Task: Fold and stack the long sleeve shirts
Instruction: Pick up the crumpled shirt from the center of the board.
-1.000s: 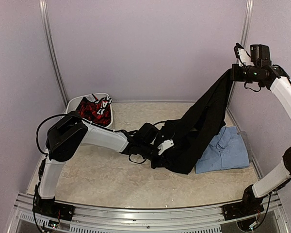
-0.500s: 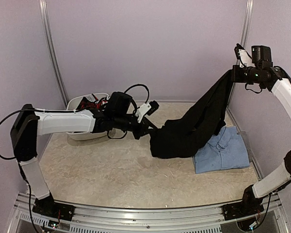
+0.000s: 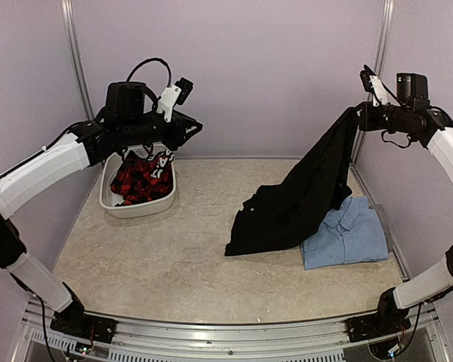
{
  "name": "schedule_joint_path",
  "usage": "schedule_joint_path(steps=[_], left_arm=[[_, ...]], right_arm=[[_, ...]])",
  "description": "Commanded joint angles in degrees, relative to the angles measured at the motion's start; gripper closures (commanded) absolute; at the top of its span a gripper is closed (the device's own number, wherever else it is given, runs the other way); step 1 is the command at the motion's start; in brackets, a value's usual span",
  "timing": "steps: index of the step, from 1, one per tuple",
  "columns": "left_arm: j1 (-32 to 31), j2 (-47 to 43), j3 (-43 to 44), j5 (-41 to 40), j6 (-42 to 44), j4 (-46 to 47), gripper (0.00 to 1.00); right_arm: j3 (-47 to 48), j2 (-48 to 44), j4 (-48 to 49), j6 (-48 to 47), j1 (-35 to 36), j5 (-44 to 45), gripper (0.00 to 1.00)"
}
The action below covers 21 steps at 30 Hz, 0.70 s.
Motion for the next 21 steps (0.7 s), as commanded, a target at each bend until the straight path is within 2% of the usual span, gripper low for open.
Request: schedule_joint_path(steps=[1, 2, 5, 8, 15, 21], left_arm=[[2.0, 4.9, -3.6, 14.7, -1.3, -4.0, 0.44], [1.9, 6.4, -4.8, 17.5, -1.3, -3.5, 0.37], [1.8, 10.2, -8.3, 23.7, 0.2, -2.5, 0.26], [2.2, 14.9, -7.6, 27.3, 2.7, -3.7, 0.21], [2.3, 28.3, 0.6, 34.3, 9.0, -8.2, 0.20], [1.3, 37.4, 7.0, 35.3, 14.0, -10.7, 0.21]], right_arm=[[-0.3, -1.5, 1.2, 1.1, -0.5, 0.1, 1.00], [-0.8, -1.6, 1.2, 1.3, -0.5, 0.6, 1.00], [-2.8, -2.7, 1.8, 1.4, -0.5, 1.0, 1.00], [-5.0, -3.6, 2.7, 1.8, -0.5, 0.8, 1.00], [-8.5, -3.7, 3.7, 2.0, -0.5, -0.5, 1.00], [-9.8, -4.5, 4.2, 2.1, -0.5, -0.8, 1.00]])
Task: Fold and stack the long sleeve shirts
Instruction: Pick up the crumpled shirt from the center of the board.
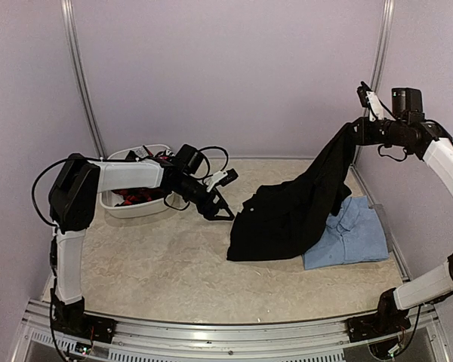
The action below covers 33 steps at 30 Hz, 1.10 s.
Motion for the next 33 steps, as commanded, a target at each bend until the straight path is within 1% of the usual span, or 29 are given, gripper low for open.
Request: schedule_joint_path(steps=[1, 7, 9, 16, 20, 22, 23, 25, 28, 29, 31, 33], left_arm=[[-0.8, 5.1, 5.4, 3.2, 4.8, -2.3, 0.22], [-1.2, 11.6, 11.2, 5.8, 5.1, -2.3, 0.25], [-1.5, 12.8, 12.3, 6.4, 5.0, -2.3, 0.29], [-2.9, 15.1, 13.0, 8.8, 5.1, -1.8, 0.39], [-3.3, 16.0, 13.2, 9.0, 3.8, 0.0, 0.46], [-3.3, 16.3, 13.4, 9.1, 2.9, 0.9, 0.53], [-3.2, 16.4, 13.5, 9.2, 2.6, 1.0, 0.59], [-3.0, 16.2, 13.6, 9.5, 2.2, 1.0, 0.73], [-2.2, 14.8, 13.0, 9.4, 1.7, 0.7, 0.98], [-1.7, 14.1, 12.5, 8.9, 1.2, 0.7, 1.00], [-1.0, 11.6, 10.9, 7.3, 0.3, 0.7, 1.00], [0.0, 7.0, 8.1, 5.4, -1.4, 1.4, 1.00]], right_arm=[[-1.0, -2.2, 1.8, 0.4, -0.5, -0.3, 1.00], [-1.9, -1.9, 1.9, 0.4, -0.5, -0.9, 1.00], [-2.1, -1.8, 2.0, 0.4, -0.5, -0.8, 1.00], [-2.5, -1.1, 2.3, 0.5, -0.5, -0.9, 1.00], [-2.7, -0.6, 2.5, 0.7, -0.5, -1.4, 1.00], [-2.8, -0.4, 2.4, 0.7, -0.4, -1.5, 1.00], [-2.9, -0.4, 2.4, 0.6, -0.5, -1.4, 1.00], [-2.8, -0.5, 2.2, 0.5, -0.5, -1.1, 1.00], [-3.0, -0.7, 2.2, 0.5, -0.5, -0.8, 1.00], [-3.1, -0.9, 2.1, 0.4, -0.5, -0.6, 1.00], [-3.2, -1.1, 2.0, 0.3, -0.5, 0.1, 1.00], [-3.0, -1.6, 1.4, 0.2, -0.5, 1.8, 1.00]])
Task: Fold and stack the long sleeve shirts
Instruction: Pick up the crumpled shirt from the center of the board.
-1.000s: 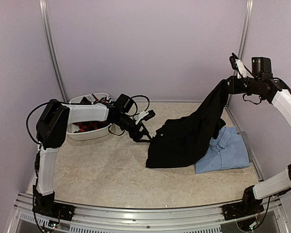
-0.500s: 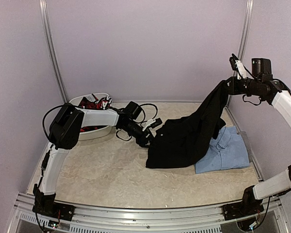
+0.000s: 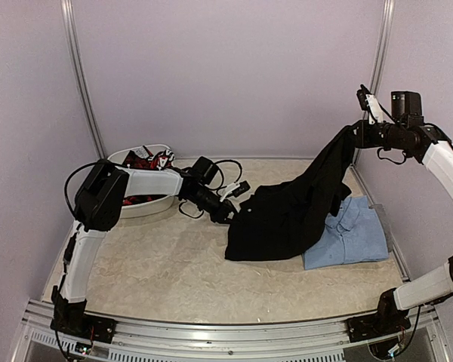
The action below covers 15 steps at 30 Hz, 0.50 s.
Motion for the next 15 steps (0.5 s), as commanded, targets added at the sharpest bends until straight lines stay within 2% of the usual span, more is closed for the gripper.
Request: schedule_joint_path(steps=[1, 7, 9, 13, 15], left_arm=[[2.6, -10.4, -5.1, -3.5, -3.4, 1.4, 1.00], [7.9, -30.4, -11.6, -14.1, -12.5, 3.5, 1.00], [9.4, -37.2, -11.6, -18.0, -14.6, 4.2, 1.00], [9.6, -44.6, -9.3, -25.1, -15.7, 4.0, 1.00], [9.6, -47.2, -8.9, -28.5, -17.6, 4.1, 1.00]], right_arm=[[-0.5, -1.2, -0.5, -0.3, -0.5, 3.5, 1.00], [1.7, -3.0, -2.4, -1.9, -0.5, 12.8, 1.00], [1.8, -3.5, -1.9, -3.8, -0.5, 11.2, 1.00], [1.5, -3.9, -1.0, -4.5, -0.4, 2.9, 1.00], [1.5, -4.1, -1.2, -4.2, -0.4, 2.2, 1.00]])
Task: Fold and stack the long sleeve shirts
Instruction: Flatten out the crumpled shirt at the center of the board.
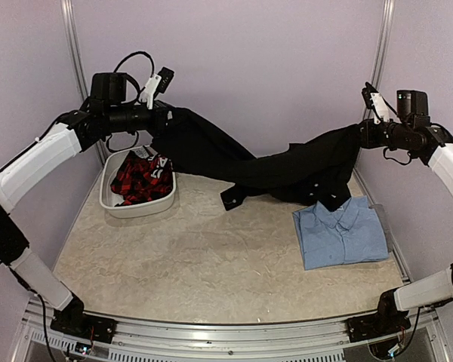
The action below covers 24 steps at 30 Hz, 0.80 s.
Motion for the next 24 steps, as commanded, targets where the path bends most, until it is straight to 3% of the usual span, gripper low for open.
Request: schedule_joint_path(steps=[1, 6, 12, 24], left_arm=[[-0.3, -4.9, 0.9, -9.8, -5.5, 0.6, 1.00], [5.1, -8.3, 0.9, -10.6, -16.3, -1.0, 1.00], [5.3, -4.7, -0.9, -7.4, -18.6, -5.5, 0.97], [-0.4, 18.0, -3.8, -3.5, -20.5, -4.3, 0.89]], right_arm=[[1.6, -1.9, 0.1, -1.1, -0.4, -3.8, 1.00], [1.4, -4.0, -0.8, -1.0, -0.3, -2.6, 1.00], [-1.0, -4.5, -1.3, 0.5, -0.3, -4.7, 1.00], [-3.4, -0.2, -5.6, 3.4, -0.4, 18.3, 1.00]])
